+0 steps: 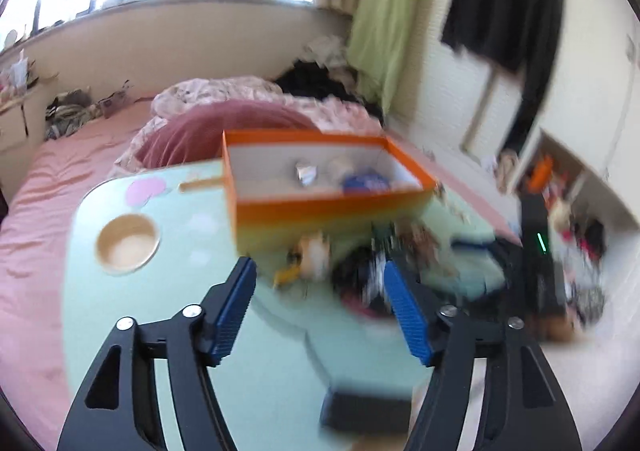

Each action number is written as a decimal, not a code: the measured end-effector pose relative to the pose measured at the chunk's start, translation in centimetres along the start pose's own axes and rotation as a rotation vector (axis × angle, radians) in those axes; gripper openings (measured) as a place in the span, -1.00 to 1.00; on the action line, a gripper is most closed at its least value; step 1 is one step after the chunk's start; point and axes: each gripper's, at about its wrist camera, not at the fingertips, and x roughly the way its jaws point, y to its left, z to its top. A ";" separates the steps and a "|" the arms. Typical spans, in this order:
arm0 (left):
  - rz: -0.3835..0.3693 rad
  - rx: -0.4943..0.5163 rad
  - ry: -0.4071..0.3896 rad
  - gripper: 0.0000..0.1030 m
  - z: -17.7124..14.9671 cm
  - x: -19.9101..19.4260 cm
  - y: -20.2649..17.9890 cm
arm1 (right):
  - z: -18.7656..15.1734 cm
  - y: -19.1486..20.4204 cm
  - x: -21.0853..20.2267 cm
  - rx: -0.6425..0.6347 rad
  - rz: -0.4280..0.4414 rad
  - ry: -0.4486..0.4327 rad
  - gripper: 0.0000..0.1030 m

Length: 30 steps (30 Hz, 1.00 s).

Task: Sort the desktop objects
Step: 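Grasp the toy figure with keyring using the left tool, place on table, then reach into the box and grasp the silver cone with the right tool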

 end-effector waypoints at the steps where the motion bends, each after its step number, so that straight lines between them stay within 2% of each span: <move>1: 0.002 0.032 0.037 0.42 -0.6 -0.4 -0.2 | 0.0 0.0 0.0 0.000 -0.001 0.000 1.00; 5: 0.036 0.169 0.183 0.43 -4.2 -0.1 -1.4 | 0.0 0.0 0.1 -0.001 -0.001 0.001 1.00; 7: 0.020 0.181 0.206 0.51 -5.4 0.9 -1.6 | 0.0 0.0 0.1 -0.002 -0.001 0.002 1.00; 9: -0.065 0.171 0.185 0.51 -5.7 1.6 -1.6 | 0.0 0.1 0.1 -0.005 -0.003 0.002 1.00; 11: -0.102 0.146 0.172 0.52 -5.2 2.5 -1.4 | 0.0 0.0 0.1 -0.005 -0.002 0.002 1.00; 14: -0.059 0.100 0.099 0.52 -4.0 4.0 -0.7 | -0.1 0.1 0.1 -0.003 0.000 0.002 1.00; 16: -0.033 0.035 0.058 0.52 -3.1 5.6 -0.1 | 0.0 0.3 0.1 -0.006 0.001 0.002 1.00; 19: -0.040 -0.023 0.055 0.52 -2.2 6.6 0.1 | 0.2 0.3 0.0 -0.029 0.008 0.001 0.99; 21: -0.058 -0.028 0.018 0.52 -2.3 5.5 0.0 | 0.6 0.4 -1.2 -0.056 -0.018 -0.062 0.77; 23: -0.064 -0.036 -0.021 0.55 -2.6 3.9 0.0 | 2.4 0.6 -3.8 -0.074 -0.024 -0.163 0.69; 24: -0.050 -0.042 -0.025 0.62 -2.8 3.5 -0.1 | 3.6 0.7 -5.0 -0.074 -0.003 -0.204 0.69; 26: -0.016 -0.043 -0.012 0.63 -2.9 3.7 -0.4 | 7.2 1.1 -6.9 -0.069 0.062 -0.251 0.69; 28: 0.026 -0.034 0.028 0.63 -3.2 4.7 -0.8 | 11.0 1.9 -6.6 -0.083 0.100 -0.207 0.69; 30: 0.069 -0.033 0.088 0.63 -3.7 6.2 -1.2 | 14.9 3.2 -3.9 -0.112 0.161 -0.080 0.52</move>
